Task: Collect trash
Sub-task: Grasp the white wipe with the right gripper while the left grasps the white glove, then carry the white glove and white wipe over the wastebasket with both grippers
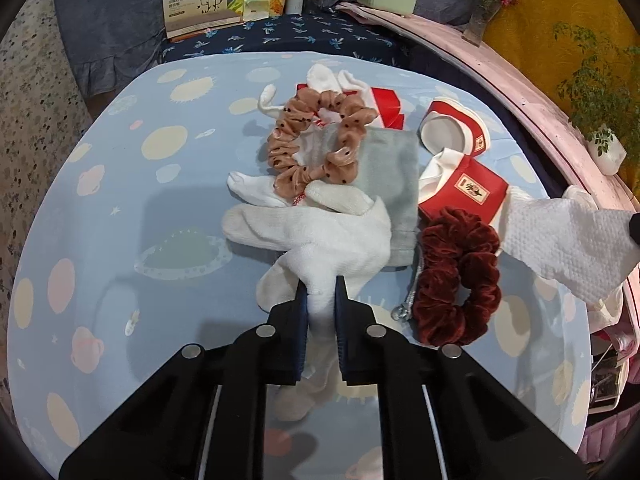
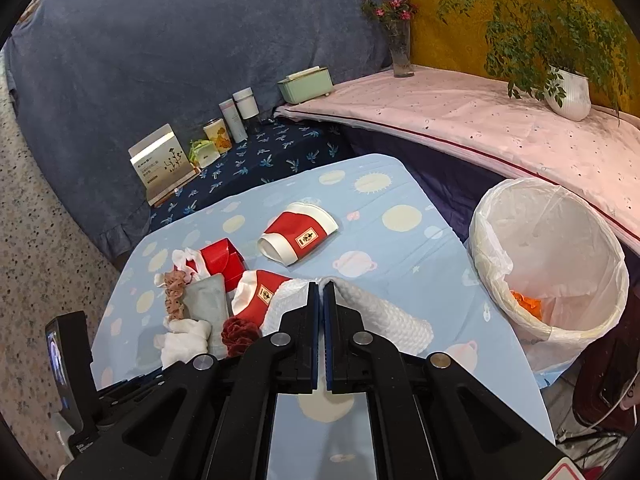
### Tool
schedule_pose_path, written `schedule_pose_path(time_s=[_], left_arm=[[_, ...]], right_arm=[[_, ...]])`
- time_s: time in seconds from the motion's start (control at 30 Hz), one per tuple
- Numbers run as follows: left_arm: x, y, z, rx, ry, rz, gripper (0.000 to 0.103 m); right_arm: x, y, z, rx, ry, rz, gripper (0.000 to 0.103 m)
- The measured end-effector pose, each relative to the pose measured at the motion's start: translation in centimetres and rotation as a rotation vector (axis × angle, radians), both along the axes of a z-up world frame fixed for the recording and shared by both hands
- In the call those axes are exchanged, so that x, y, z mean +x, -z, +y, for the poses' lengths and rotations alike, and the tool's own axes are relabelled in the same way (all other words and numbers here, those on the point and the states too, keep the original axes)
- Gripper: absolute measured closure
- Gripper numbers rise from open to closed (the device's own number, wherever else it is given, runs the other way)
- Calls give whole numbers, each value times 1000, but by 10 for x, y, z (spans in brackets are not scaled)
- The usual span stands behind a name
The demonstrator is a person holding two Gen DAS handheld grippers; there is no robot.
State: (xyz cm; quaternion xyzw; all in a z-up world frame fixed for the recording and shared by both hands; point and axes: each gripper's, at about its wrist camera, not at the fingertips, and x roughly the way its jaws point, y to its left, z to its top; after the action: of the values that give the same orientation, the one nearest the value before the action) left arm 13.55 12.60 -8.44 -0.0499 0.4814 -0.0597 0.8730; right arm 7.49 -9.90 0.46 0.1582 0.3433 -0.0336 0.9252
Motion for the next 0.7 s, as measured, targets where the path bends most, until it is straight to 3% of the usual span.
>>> schedule_pose_path(time_s=[0.3, 0.7], left_arm=[[-21, -39, -16, -27, 37, -75, 93], [-39, -78, -78, -35, 148, -146, 93]], right_arm=[[-16, -19, -7, 6, 3, -46, 101], [-45, -32, -31, 18, 29, -83, 101]])
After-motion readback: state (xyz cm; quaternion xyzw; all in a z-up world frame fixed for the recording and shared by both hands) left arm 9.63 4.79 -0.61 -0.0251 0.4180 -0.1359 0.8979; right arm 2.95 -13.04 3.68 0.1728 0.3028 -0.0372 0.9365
